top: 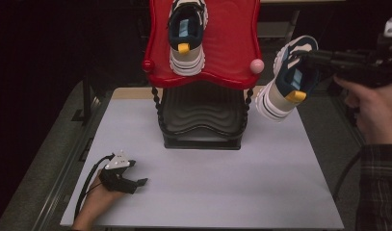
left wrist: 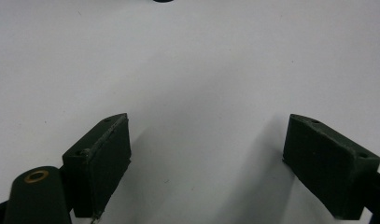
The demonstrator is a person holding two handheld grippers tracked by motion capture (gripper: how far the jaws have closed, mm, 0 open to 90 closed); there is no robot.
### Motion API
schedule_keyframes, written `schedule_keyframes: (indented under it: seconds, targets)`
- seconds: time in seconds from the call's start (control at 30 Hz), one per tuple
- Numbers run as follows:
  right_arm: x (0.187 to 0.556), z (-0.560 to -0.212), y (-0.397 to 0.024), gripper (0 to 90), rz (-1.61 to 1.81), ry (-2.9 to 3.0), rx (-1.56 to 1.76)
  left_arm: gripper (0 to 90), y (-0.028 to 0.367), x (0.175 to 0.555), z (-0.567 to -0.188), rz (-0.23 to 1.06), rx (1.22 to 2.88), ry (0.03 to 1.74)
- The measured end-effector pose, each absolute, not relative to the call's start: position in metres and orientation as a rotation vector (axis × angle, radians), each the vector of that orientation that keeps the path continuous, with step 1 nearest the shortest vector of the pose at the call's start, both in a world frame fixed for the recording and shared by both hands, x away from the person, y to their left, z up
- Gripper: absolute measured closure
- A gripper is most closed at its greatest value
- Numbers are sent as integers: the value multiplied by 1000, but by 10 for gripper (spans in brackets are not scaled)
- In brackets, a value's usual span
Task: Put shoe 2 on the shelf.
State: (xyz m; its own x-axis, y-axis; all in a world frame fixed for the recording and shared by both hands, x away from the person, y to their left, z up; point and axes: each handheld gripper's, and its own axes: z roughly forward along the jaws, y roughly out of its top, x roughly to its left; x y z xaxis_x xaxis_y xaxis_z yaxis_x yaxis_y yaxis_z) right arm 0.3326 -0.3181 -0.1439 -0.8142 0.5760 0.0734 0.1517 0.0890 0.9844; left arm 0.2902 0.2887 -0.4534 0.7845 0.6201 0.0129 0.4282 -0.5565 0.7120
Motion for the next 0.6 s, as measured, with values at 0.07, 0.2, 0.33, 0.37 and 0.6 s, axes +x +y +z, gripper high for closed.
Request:
schedule_keyframes:
  seconds: [0.07, 0.2, 0.33, 0.37, 0.6]
  targets:
    - [335, -132, -317, 732, 1787, 2030, 699, 143, 289, 290, -454, 343, 2242, 774]
    - [341, -112, -311, 733, 1802, 2017, 659, 143, 289, 290, -454, 343, 2242, 774]
    - [347, -93, -304, 733, 1831, 1996, 615, 143, 289, 290, -454, 342, 2242, 774]
    - [349, -86, -300, 734, 1836, 1990, 592, 143, 289, 290, -454, 340, 2242, 774]
    - [370, -64, -278, 734, 1873, 2000, 506, 144, 288, 290, -454, 341, 2238, 777]
